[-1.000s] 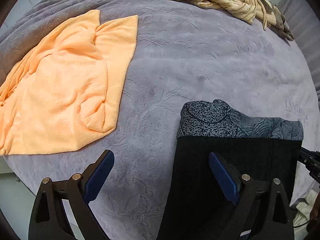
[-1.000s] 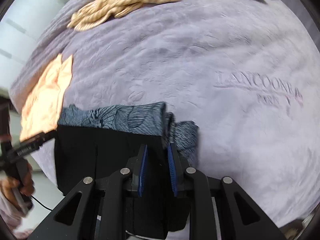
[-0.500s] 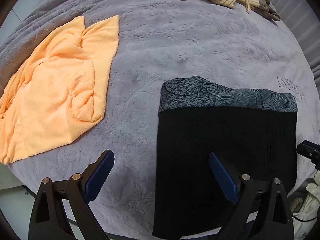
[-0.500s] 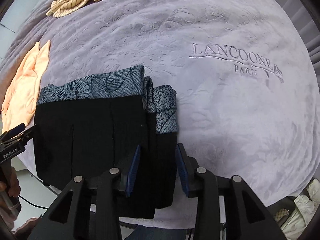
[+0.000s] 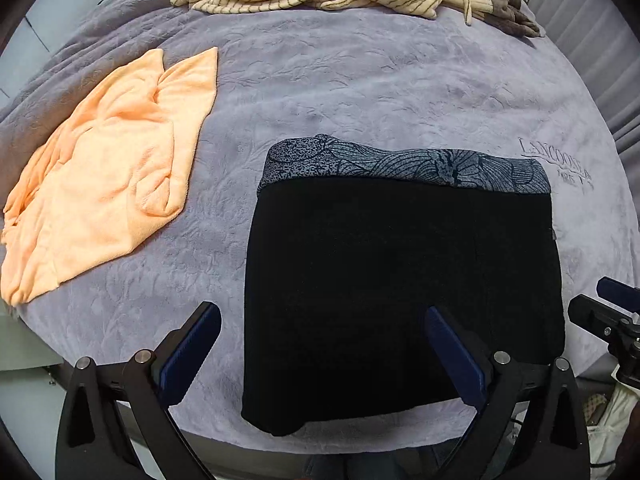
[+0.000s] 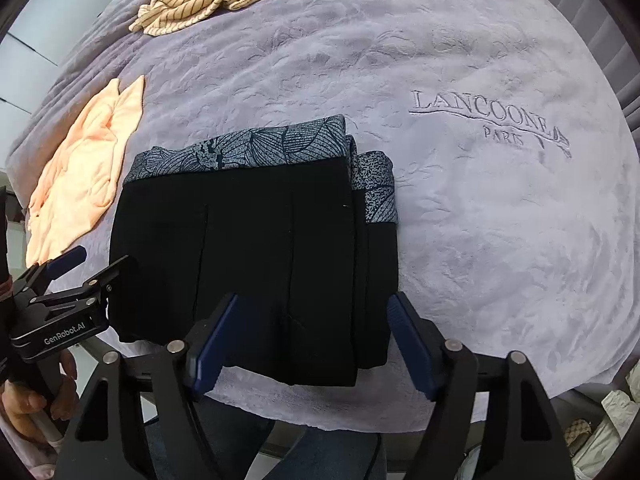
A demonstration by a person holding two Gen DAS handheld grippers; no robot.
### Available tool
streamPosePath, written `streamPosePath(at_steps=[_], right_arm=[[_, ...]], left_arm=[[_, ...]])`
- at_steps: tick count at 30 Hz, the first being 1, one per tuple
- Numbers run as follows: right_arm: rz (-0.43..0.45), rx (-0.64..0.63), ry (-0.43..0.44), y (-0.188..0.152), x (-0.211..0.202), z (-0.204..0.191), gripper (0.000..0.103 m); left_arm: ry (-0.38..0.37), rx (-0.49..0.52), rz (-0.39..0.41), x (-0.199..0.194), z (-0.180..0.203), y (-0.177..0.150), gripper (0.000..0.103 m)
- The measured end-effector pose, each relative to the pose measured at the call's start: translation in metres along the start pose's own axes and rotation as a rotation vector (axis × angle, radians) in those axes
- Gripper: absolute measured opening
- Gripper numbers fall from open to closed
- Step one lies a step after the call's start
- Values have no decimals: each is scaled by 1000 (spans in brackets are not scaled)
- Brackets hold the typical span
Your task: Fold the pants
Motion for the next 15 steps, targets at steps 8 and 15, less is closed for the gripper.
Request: streamPosePath(at_steps=[8, 15], right_arm=[[43, -3, -35, -21, -17, 10, 88], [51, -20, -12, -36, -21, 8, 88]], left_arm=[[34, -19, 29, -19, 19, -26, 102], [58, -29, 37, -33, 28, -42, 102]])
Point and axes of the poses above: each gripper's, at about its wrist camera, not at the fingertips, and x roughly the way its jaws point, z to its right, y to its top, the point moved 5 cm from there along x, roughly the way its jaws point, and after that the axes turned 11 degrees about -z, right-handed, at the moved point
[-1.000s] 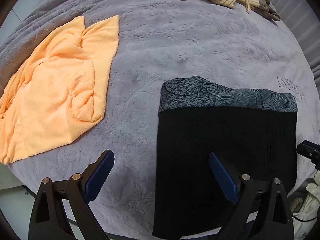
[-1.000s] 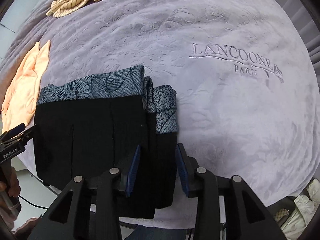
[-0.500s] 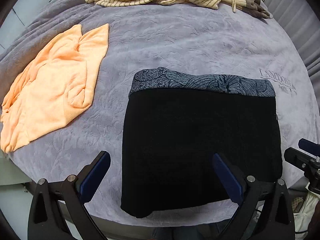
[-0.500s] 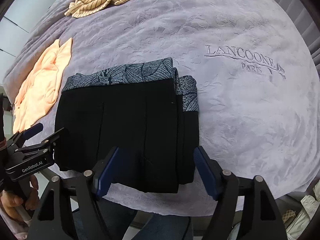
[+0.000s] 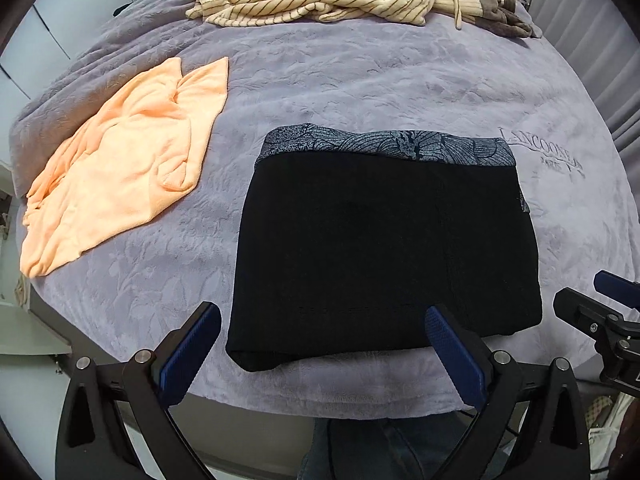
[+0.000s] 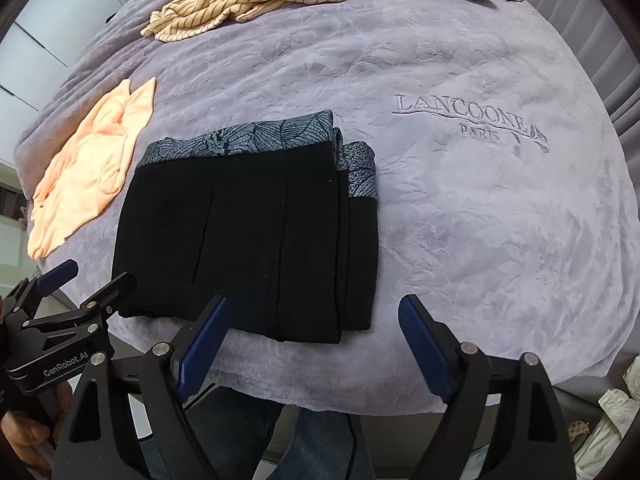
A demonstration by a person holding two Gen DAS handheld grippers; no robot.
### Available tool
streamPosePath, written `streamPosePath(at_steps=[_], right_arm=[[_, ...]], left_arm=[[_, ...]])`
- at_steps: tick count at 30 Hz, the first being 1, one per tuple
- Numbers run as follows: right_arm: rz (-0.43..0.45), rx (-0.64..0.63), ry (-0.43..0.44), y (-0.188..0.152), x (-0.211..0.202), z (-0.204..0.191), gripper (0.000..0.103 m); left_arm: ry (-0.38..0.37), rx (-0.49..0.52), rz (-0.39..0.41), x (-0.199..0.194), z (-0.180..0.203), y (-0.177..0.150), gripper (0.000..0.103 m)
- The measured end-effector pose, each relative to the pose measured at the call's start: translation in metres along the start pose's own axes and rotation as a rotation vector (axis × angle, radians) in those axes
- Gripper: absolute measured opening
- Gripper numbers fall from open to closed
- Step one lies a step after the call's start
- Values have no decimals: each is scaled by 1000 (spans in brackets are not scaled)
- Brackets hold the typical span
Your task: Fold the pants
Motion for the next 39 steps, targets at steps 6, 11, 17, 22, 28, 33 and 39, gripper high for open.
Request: streamPosePath(at_steps=[6, 11, 17, 22, 28, 33, 39], right_arm=[[-10, -21, -19, -5, -5, 0, 88], [-5, -2, -19, -6, -10, 4, 88], [4, 11, -36, -5, -16, 4, 88], [18, 25, -26, 1, -21, -2, 88], [9, 21, -14, 5, -18, -19, 88], [17, 24, -24, 9, -20, -23, 88], [11, 31, -40, 9, -18, -24, 88]], left_arm=[[22, 1, 11, -11, 6, -5, 102], [28, 3, 6, -15, 9, -3, 102], [23, 15, 5, -20, 7, 8, 102], [30, 34, 21, -32, 1, 22, 102], [38, 44, 13, -33, -5, 22, 102], [45, 41, 4, -30, -10, 19, 102], [64, 39, 29, -34, -14, 17, 102]])
Point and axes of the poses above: each gripper's, at about its wrist camera, not at the fingertips, and x roughly the way its jaws point, z to its right, y to its top, the point moved 5 cm from there along x, roughly the way its jaws point, and after that the axes turned 11 degrees about -z, right-handed, at the moved point
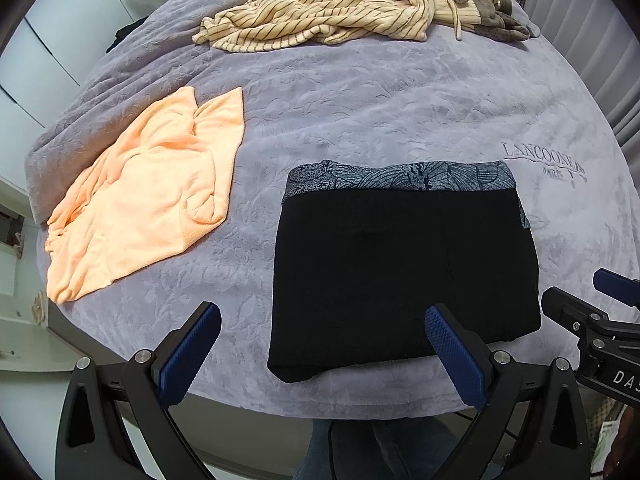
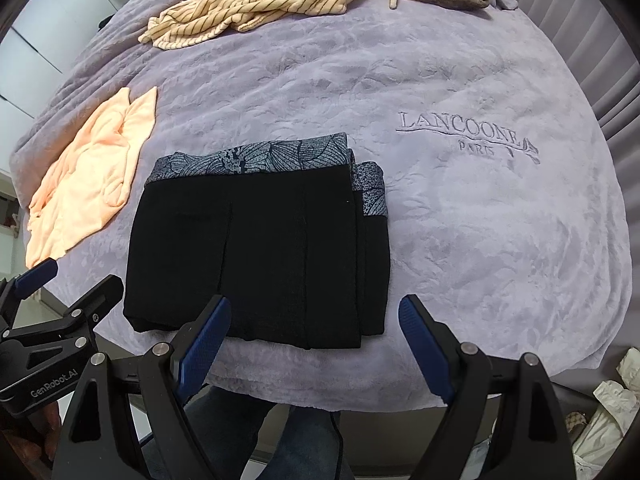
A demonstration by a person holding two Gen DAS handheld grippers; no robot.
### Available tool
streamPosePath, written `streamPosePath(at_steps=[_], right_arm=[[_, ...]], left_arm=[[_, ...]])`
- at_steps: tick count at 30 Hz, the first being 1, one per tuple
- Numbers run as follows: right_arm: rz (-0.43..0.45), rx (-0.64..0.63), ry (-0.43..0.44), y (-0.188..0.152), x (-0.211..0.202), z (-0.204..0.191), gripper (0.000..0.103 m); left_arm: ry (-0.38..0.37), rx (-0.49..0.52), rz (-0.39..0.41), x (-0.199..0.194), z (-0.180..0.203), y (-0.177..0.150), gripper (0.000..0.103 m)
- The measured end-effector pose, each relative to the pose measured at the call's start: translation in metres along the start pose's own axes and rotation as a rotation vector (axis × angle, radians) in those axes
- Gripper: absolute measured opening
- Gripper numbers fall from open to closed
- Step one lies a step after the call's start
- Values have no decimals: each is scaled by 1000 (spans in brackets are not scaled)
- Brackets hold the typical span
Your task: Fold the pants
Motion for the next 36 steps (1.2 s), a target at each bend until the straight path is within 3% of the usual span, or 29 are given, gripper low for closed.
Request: streamPosePath(at_steps=[36], right_arm=[[-3, -17, -7, -10, -1, 0, 88]], left_arm=[[16, -4, 4, -8, 9, -12, 102]])
Point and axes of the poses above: each gripper's, at about its wrist camera, not at the fingertips, and x roughly the way its jaws point, z to its right, y to its top, the point moved 5 cm from there along x, roughly the way its jaws point, and after that the axes turned 11 degrees about -z, right-handed, at the moved point
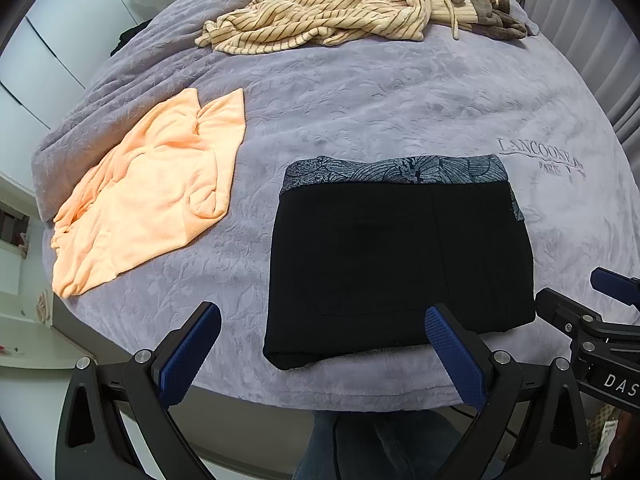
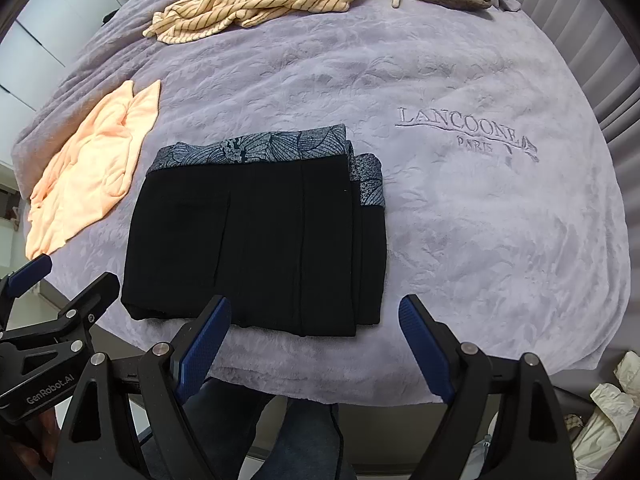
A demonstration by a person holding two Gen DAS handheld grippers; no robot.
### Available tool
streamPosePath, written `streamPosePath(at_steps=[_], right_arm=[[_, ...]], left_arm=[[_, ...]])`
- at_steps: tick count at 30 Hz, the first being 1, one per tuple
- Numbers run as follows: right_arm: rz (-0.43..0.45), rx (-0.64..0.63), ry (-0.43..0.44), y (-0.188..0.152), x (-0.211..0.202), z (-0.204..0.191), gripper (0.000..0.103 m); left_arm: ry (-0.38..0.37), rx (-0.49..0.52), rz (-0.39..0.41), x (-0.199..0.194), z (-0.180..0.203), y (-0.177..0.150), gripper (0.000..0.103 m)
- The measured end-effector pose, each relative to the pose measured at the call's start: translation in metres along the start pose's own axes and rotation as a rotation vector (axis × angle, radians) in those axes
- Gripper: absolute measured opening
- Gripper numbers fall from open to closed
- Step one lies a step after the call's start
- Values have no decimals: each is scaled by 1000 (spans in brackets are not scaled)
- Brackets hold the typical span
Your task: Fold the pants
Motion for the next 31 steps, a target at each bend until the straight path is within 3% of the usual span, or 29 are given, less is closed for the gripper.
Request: streamPosePath(at_steps=[14, 31], right_arm=[[3, 1, -1, -2, -1, -1, 88], [-6, -6, -11, -2, 0, 0, 88]], left_arm=[[10, -1, -6, -1, 3, -1, 102], [-43, -15, -11, 1, 2, -1, 102]])
Point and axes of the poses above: each gripper's, at about its wrist camera, not at the fingertips, and x roughly the way its jaws point, z to its right, y to its top, the point moved 5 cm from there along x, roughly the way its jaws point, and after that the axes turned 11 degrees about -z, right-handed, at the moved point
